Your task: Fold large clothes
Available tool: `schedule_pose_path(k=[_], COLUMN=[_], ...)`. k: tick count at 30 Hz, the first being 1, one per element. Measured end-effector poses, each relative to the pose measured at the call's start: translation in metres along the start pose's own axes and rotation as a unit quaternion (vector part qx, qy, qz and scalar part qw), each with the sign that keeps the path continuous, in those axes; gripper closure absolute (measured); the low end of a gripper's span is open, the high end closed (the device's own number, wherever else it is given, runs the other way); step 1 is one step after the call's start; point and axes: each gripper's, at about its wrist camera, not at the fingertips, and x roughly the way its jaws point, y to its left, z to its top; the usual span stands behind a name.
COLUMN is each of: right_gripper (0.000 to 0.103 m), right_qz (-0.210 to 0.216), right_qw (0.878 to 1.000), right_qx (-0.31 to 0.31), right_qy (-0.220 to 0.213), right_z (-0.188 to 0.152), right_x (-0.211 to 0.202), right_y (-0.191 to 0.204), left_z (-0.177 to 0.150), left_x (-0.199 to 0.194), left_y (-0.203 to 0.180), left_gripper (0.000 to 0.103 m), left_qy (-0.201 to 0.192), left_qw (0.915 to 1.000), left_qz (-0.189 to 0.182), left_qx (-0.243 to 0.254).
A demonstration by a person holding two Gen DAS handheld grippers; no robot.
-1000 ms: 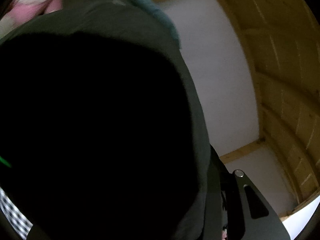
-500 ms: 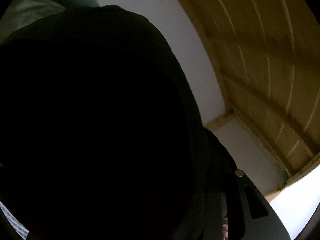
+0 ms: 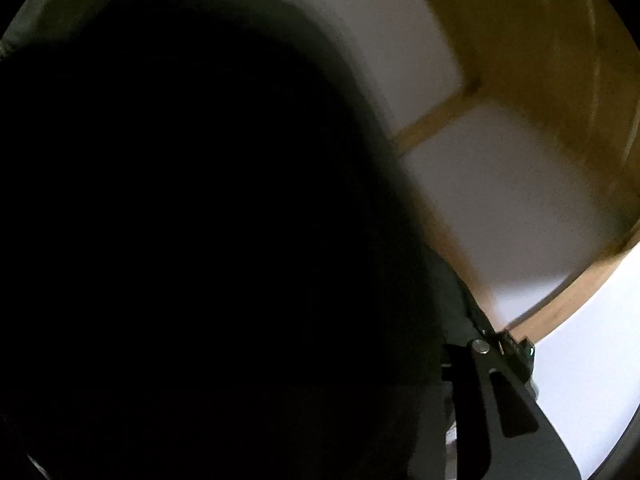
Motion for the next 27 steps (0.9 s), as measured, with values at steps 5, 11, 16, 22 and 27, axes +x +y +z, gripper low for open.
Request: schedule_pose_path(k=[5, 11, 16, 22, 27], right_gripper=[0.048, 0.014, 0.003, 0.003, 0.003], right_qz=[0.064, 0.053, -0.059, -0.158, -0.276], right_qw=[0.998, 0.999, 0.991, 0.938, 0.878], right_qx=[0.015, 0.010, -0.115, -0.294, -0.391], right_qy=[-0.023, 0.006, -0.037, -0.094, 0.014], right_z=[-0.026, -0.028, -0.024, -0.045, -0.008], right_x=[-0.005, -0.026, -0.079, -0.109, 0.041], right_y=[-0.046, -0.017, 0.002, 0.069, 0.111], left_z=[0.004, 0.025, 0.023, 0.013, 0.058], left_x=[0.000, -0.028, -0.094, -0.133, -0.018], left_y=[0.014, 0.014, 0.004, -0.080, -0.069], left_gripper=[0.049, 0.036, 0.012, 0.006, 0.006], left_qy=[0.003, 0.079, 0.082, -0.120, -0.010], left_qw=[1.0000, 0.9961, 0.9956, 0.9614, 0.9391], left_qz=[-0.002, 0.006, 0.034, 0.109, 0.229], left_qx=[0.004, -0.039, -0.029, 0.222, 0.256])
